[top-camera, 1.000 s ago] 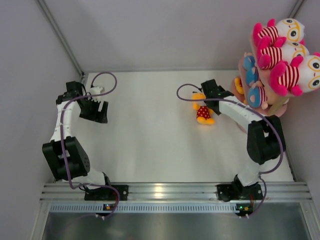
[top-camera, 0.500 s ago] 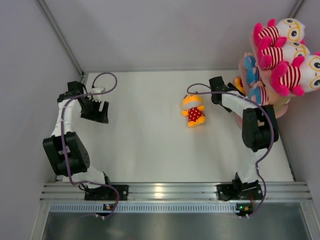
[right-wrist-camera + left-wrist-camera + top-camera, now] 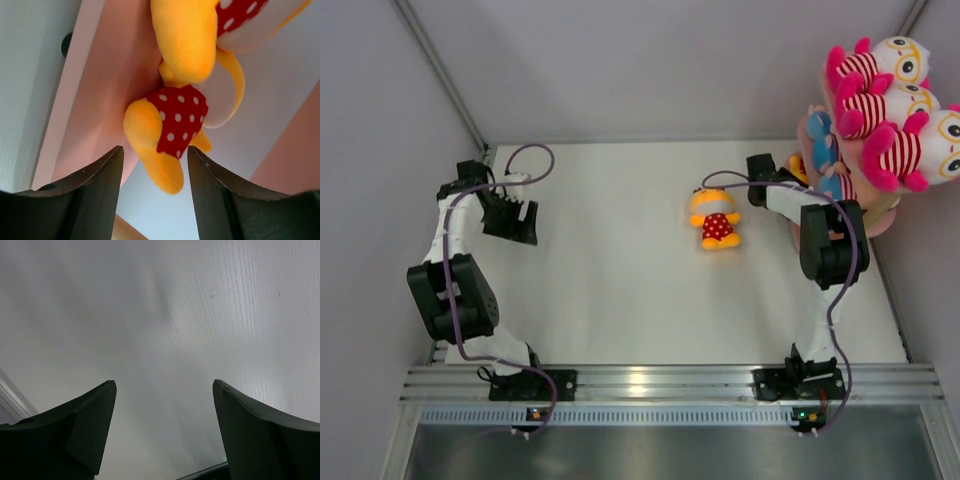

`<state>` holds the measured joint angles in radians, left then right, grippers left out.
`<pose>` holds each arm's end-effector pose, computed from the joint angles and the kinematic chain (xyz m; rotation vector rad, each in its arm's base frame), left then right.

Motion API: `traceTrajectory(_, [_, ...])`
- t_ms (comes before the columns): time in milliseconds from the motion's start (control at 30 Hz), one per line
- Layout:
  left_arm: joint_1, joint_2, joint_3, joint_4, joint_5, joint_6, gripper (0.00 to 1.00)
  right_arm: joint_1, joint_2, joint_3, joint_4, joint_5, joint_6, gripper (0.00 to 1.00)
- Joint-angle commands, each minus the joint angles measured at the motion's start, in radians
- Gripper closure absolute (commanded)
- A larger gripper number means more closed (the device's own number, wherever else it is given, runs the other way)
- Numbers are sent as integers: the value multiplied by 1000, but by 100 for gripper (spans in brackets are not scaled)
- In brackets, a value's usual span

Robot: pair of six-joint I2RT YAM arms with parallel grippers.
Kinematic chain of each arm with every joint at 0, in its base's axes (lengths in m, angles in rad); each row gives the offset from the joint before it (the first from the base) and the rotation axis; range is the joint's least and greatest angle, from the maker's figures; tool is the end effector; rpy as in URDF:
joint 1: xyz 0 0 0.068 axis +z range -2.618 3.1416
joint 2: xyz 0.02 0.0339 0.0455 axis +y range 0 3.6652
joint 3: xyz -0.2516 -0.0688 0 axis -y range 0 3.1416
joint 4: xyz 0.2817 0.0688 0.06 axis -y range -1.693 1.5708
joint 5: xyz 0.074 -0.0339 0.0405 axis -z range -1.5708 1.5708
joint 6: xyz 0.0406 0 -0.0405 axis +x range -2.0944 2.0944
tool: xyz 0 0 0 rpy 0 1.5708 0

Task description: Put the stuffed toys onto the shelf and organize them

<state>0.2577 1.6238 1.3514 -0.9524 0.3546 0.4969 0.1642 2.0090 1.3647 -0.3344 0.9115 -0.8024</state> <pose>0.3505 0.0778 0.2413 0.4030 2.6504 -0.2739 0.4425 0.0408 0.1381 -0.8356 2.4012 -1.4109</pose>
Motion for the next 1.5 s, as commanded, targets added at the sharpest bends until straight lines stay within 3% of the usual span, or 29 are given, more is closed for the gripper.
traceTrajectory(0, [8,10,48,-5,26,-1,17,-37,31,74,3,-35,20,45])
traceTrajectory(267, [8,39,61,-5,20,-9,17,-63,108,125,11,-42,16,47])
traceTrajectory(367, [8,47,66,-3,17,-15,17,-65,129,146,-3,-53,23,59])
traceTrajectory(400, [8,48,71,-5,15,-20,17,-68,134,152,-20,-49,28,68])
traceTrajectory(600, [8,57,80,-6,7,-23,17,-66,139,184,-64,-53,92,100])
traceTrajectory(900, [8,53,78,-5,0,-31,17,-49,158,430,-190,-190,319,100])
traceTrajectory(1233, [8,44,81,-6,-13,-31,17,-25,207,430,-153,-230,263,99])
traceTrajectory(1333, [6,41,81,-6,-11,-31,17,-20,215,432,-160,-229,269,89])
traceTrajectory(1467, [8,41,83,-6,-8,-32,17,4,200,436,-164,-221,264,53])
